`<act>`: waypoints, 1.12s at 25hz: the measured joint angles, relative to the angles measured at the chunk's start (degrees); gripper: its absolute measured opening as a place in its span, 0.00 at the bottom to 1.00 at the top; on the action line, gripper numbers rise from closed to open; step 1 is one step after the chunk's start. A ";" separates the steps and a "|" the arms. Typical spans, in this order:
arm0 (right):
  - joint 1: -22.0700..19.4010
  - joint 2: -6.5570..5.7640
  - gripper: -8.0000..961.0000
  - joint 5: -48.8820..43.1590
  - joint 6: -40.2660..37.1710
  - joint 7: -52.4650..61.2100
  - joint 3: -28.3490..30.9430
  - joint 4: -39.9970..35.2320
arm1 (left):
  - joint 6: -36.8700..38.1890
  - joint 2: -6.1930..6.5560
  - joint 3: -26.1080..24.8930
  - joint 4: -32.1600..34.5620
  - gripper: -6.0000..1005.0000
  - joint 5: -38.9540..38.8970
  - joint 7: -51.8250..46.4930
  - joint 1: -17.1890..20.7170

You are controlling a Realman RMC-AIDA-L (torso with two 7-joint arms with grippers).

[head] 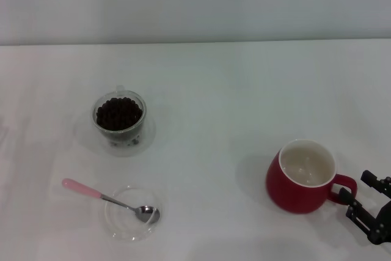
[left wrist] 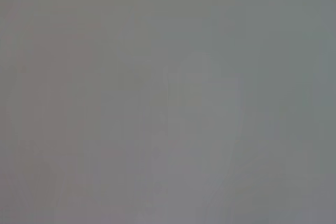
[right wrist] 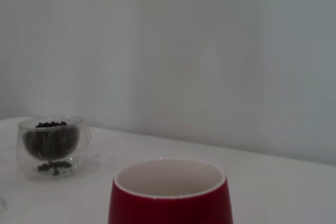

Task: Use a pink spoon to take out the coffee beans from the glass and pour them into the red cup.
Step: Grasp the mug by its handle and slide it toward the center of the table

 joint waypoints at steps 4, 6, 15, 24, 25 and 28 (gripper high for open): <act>0.08 0.04 0.63 -0.05 2.24 0.08 0.00 -0.56 | 0.00 0.00 -0.04 0.00 0.88 0.02 0.00 0.03; 0.09 0.08 0.63 -0.03 3.62 0.12 0.19 -1.16 | 0.00 0.00 -0.06 0.00 0.88 0.02 0.00 0.03; 0.27 0.11 0.63 0.83 6.38 0.26 0.65 -3.15 | -0.01 0.00 -0.07 0.00 0.88 0.01 0.00 -0.29; 0.44 -0.05 0.63 3.35 7.10 -0.19 0.78 -3.20 | 0.11 0.00 -0.07 0.75 0.88 -0.13 0.00 -0.39; 0.52 -0.05 0.63 3.47 7.13 -0.22 0.78 -3.20 | 0.11 0.00 -0.07 0.77 0.88 -0.09 0.00 -0.41; 0.56 -0.06 0.63 3.36 7.11 -0.25 0.68 -3.21 | 0.05 0.00 -0.07 0.79 0.88 -0.05 0.00 -0.45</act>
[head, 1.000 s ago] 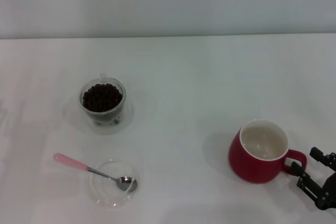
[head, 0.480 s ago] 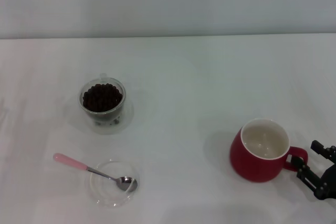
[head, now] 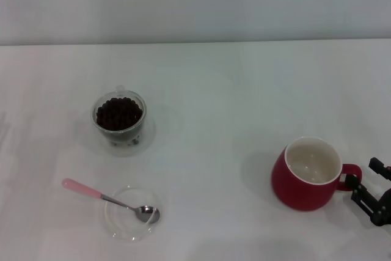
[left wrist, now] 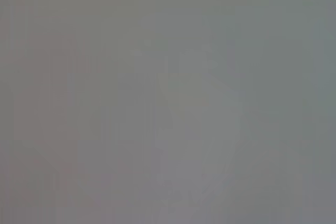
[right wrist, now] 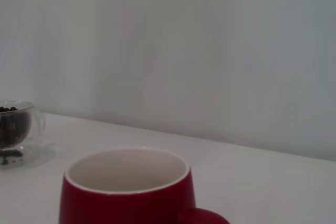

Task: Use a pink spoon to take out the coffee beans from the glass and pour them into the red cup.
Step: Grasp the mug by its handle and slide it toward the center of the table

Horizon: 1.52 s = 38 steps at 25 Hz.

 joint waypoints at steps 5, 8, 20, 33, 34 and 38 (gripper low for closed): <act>-0.37 0.05 0.63 -0.19 -0.05 -0.02 -0.26 0.17 | 0.01 0.00 0.00 0.00 0.88 -0.20 0.00 0.16; -0.47 0.07 0.63 -0.21 -0.34 0.24 -0.20 0.41 | 0.13 0.03 0.00 0.00 0.88 -0.19 0.00 0.11; -0.31 0.16 0.59 -0.25 0.05 0.44 -0.24 0.00 | -0.01 0.09 0.00 0.00 0.88 -0.18 0.00 0.06; 0.13 0.17 0.29 -0.27 0.15 0.29 -0.48 -0.15 | 0.21 0.09 0.00 0.00 0.88 -0.30 0.00 0.06; 0.15 0.17 0.26 -0.32 0.15 0.30 -0.64 -0.36 | 0.27 0.09 0.00 0.00 0.88 -0.30 0.00 0.01; 0.27 0.17 0.26 -0.41 0.16 0.45 -2.02 -1.64 | 0.39 0.09 0.00 0.00 0.88 -0.30 0.00 -0.08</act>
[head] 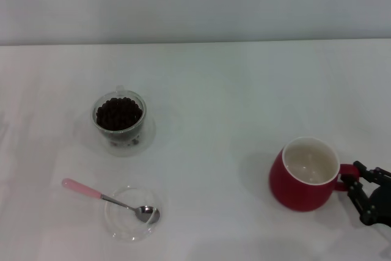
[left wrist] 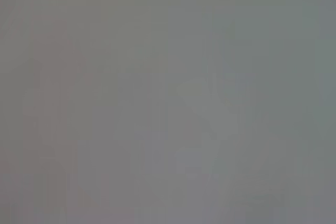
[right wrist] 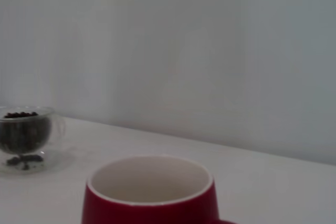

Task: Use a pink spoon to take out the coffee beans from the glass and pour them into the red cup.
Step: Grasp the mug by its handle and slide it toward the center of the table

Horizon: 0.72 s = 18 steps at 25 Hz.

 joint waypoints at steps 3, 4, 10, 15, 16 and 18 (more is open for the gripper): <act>0.01 0.10 0.26 -0.05 0.00 0.49 -1.66 -1.22 | -0.09 0.00 0.00 0.00 0.88 0.00 0.00 -0.02; 0.01 0.15 0.26 -0.07 -0.02 0.65 -2.30 -1.67 | -0.20 0.00 0.00 0.00 0.88 0.00 0.00 0.00; -0.04 0.27 0.26 0.29 0.01 1.57 -7.20 -5.54 | -0.42 0.00 0.00 0.00 0.88 0.00 0.00 0.27; 0.12 0.28 0.26 0.41 1.14 2.21 -11.12 -9.34 | -0.37 0.00 0.00 0.00 0.88 0.00 0.00 0.45; 0.16 0.28 0.26 0.44 1.88 2.23 -11.90 -10.20 | -0.29 0.00 0.00 0.00 0.88 0.01 0.00 0.47; 0.29 0.26 0.26 0.48 3.96 2.23 -13.16 -11.62 | -0.13 0.00 0.00 0.00 0.88 0.00 0.00 0.47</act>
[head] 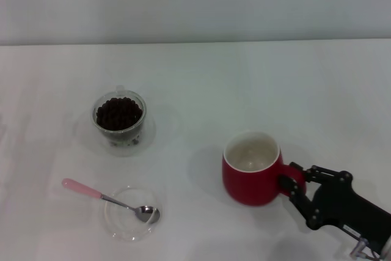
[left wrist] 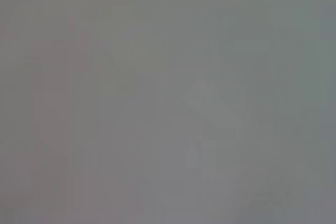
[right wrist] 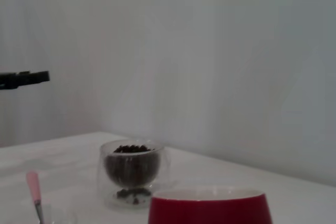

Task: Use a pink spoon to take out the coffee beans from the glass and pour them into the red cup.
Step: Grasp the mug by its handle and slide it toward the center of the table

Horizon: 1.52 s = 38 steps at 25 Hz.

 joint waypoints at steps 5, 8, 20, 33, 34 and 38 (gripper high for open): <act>0.48 0.00 0.26 0.11 2.55 0.00 -1.56 -1.42 | 0.11 0.00 0.00 0.00 0.88 0.00 0.00 -0.03; 0.70 0.00 0.26 0.10 2.70 -0.04 -2.01 -1.56 | 0.11 0.00 0.00 0.00 0.88 0.00 0.00 -0.09; 3.80 -0.09 0.24 -0.28 2.75 -0.11 -8.55 -2.17 | 0.18 0.00 0.00 0.00 0.88 0.00 0.00 -0.41; 3.81 -0.18 0.32 2.92 6.38 0.04 -8.31 -1.98 | 0.24 0.00 0.00 0.00 0.88 0.00 0.00 -0.40; 3.76 -0.18 0.33 3.45 6.44 0.07 -8.30 -1.85 | 0.24 0.00 0.00 0.00 0.88 0.00 0.00 -0.40; 3.55 -0.29 0.38 3.86 6.17 0.09 -8.29 -1.70 | 0.24 0.00 -0.08 0.02 0.88 0.00 0.00 -0.25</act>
